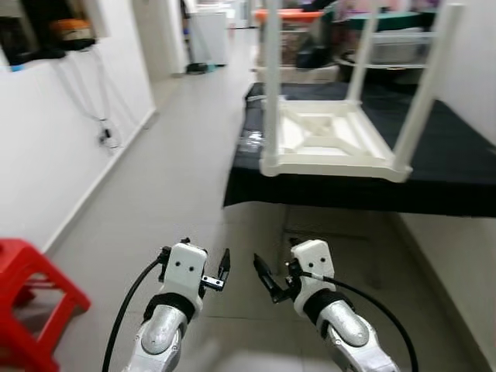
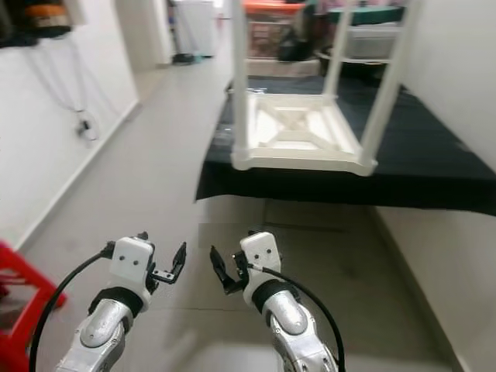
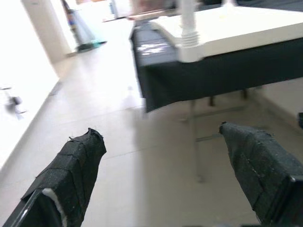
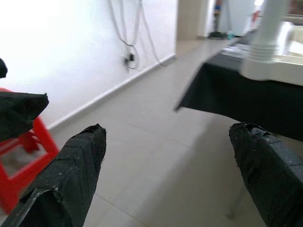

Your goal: Building children table

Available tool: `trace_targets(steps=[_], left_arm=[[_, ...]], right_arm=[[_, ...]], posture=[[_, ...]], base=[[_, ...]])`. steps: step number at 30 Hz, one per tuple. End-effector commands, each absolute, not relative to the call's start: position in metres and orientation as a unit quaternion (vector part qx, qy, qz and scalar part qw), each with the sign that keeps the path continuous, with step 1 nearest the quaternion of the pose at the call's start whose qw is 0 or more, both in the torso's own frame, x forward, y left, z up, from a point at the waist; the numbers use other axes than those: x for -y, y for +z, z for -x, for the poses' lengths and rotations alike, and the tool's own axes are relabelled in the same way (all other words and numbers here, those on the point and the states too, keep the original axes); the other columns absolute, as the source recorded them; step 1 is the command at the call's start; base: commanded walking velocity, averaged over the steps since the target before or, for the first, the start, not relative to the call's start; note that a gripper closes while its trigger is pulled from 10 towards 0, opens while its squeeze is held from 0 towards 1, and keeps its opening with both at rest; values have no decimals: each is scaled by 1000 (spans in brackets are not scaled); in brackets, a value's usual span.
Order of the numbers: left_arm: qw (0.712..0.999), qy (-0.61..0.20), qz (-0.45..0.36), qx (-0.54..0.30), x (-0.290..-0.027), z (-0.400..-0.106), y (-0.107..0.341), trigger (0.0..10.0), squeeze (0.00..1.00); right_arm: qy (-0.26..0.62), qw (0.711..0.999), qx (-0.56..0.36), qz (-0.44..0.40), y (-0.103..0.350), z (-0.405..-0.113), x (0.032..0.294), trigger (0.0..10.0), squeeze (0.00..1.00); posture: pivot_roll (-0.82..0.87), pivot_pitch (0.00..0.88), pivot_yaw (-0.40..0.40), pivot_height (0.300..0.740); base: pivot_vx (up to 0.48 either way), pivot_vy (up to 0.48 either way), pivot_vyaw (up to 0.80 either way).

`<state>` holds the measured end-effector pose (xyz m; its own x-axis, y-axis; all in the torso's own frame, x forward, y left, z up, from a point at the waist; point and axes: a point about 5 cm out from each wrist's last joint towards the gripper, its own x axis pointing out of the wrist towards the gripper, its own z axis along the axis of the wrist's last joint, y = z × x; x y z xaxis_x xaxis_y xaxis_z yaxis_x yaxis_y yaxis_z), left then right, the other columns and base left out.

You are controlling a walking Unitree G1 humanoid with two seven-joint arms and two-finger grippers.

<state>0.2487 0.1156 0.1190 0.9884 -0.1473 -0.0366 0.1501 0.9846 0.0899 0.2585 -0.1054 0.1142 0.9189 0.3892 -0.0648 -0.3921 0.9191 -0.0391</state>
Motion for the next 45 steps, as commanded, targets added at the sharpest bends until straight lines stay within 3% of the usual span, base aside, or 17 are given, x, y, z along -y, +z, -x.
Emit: trace_targets(steps=[1, 12, 18, 22, 45], left_arm=[[997, -63, -50, -6, -119, -250, 122, 10000, 0], [998, -34, -56, 5, -132, -256, 129, 10000, 0], [997, 26, -76, 20, -164, -262, 136, 10000, 0], [996, 37, -81, 22, -171, -264, 138, 10000, 0], [997, 26, -71, 22, -166, -265, 138, 10000, 0]], right_arm=[[186, 982, -27, 25, 114, -260, 109, 10000, 0], [98, 995, 1, 10, 123, -269, 128, 10000, 0], [46, 999, 15, 12, 129, -281, 148, 10000, 0], [40, 999, 17, 11, 131, -285, 150, 10000, 0], [32, 999, 18, 8, 129, -287, 151, 10000, 0]], posture=[[63, 0, -6, 740], [65, 0, -6, 740], [75, 0, -10, 740], [77, 0, -11, 740], [81, 1, -9, 740]], base=[[0, 0, 706], [0, 0, 0], [42, 0, 0], [260, 0, 0], [288, 0, 0]])
